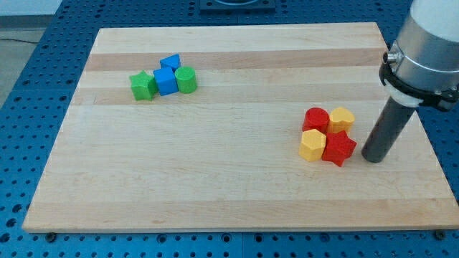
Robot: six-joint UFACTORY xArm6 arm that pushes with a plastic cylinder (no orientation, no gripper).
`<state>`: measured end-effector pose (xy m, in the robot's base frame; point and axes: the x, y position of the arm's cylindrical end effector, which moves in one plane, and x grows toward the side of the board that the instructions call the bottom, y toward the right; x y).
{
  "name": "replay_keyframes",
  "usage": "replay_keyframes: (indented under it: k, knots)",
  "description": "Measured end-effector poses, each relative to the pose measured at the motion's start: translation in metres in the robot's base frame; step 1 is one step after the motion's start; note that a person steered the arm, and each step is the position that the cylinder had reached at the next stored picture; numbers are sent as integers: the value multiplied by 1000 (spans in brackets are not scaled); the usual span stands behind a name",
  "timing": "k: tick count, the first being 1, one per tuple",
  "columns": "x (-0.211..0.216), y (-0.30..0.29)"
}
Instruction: Make a diagonal line with the blue triangle green circle and blue cube
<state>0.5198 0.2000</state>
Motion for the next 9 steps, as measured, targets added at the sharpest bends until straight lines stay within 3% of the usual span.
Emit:
replay_keyframes:
  k: [2,3,4,6,7,8,9]
  knots:
    - [-15,7]
    - [-37,67]
    - [-96,75]
    - [-222,0]
    - [-255,-99]
    - [-171,-37]
    - [-133,-57]
